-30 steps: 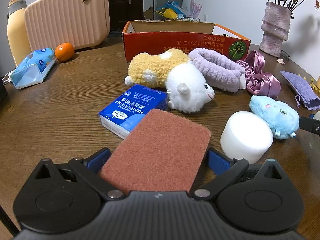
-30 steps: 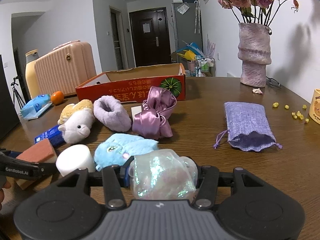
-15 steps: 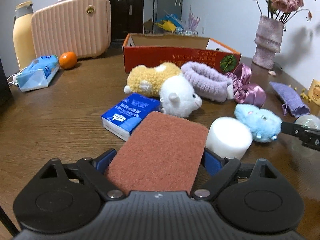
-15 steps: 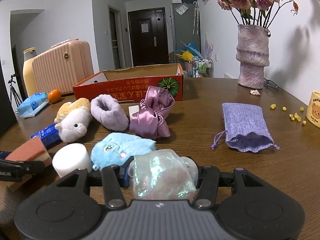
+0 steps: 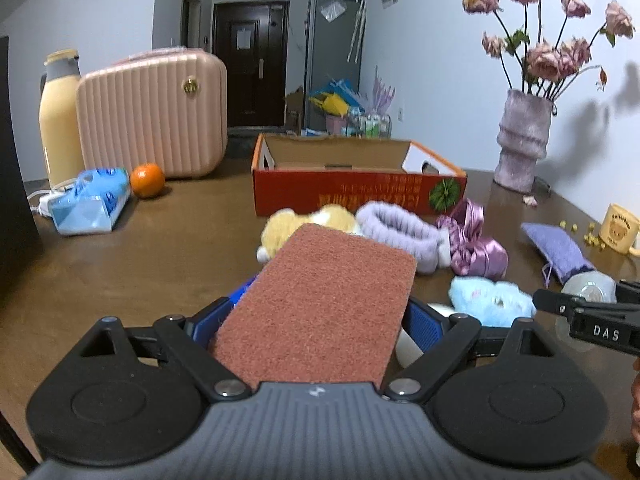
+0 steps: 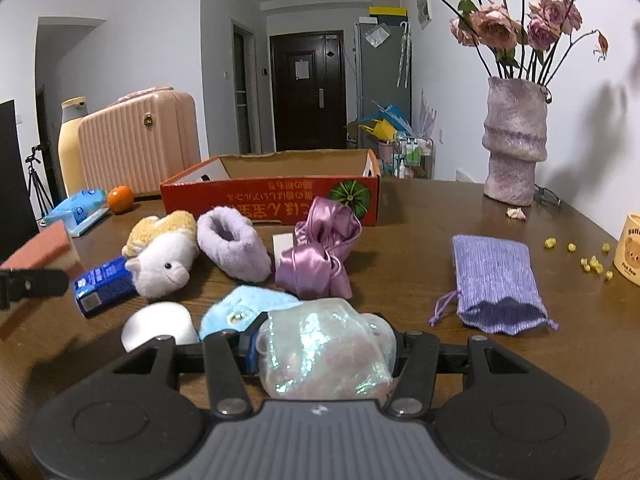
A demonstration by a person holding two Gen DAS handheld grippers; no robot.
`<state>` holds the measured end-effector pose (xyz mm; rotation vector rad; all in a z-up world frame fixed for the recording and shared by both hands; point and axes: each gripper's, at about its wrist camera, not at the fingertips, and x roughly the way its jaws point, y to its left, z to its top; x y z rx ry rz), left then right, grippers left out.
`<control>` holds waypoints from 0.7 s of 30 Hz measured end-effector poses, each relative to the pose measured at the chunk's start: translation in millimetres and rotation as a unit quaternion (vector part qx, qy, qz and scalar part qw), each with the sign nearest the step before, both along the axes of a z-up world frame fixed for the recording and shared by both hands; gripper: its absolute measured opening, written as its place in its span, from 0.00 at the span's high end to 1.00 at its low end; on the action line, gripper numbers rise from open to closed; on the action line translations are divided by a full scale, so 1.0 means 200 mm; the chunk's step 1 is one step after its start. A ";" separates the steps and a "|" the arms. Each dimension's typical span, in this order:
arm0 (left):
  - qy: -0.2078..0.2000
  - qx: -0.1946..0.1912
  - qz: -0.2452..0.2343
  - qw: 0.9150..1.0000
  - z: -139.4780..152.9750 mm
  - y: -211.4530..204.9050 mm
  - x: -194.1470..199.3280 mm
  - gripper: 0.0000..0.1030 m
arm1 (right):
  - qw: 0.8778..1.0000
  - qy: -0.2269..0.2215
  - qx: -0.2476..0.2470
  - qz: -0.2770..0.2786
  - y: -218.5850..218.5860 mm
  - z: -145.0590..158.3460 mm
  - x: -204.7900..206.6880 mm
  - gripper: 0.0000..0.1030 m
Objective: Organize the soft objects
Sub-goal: 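Carry the clear bag and red-brown sponge over the cardboard box with both grippers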
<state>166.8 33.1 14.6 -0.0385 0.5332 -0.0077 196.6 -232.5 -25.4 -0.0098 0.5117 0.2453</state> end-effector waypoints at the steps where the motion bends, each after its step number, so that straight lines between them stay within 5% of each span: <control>1: -0.004 0.000 0.002 1.000 0.01 0.00 0.00 0.11 | 1.000 -0.003 0.000 0.001 0.00 0.01 0.00 0.49; 21: -0.069 -0.014 0.028 0.997 0.25 0.08 0.20 0.11 | 0.997 -0.075 -0.006 0.033 0.17 0.26 0.18 0.49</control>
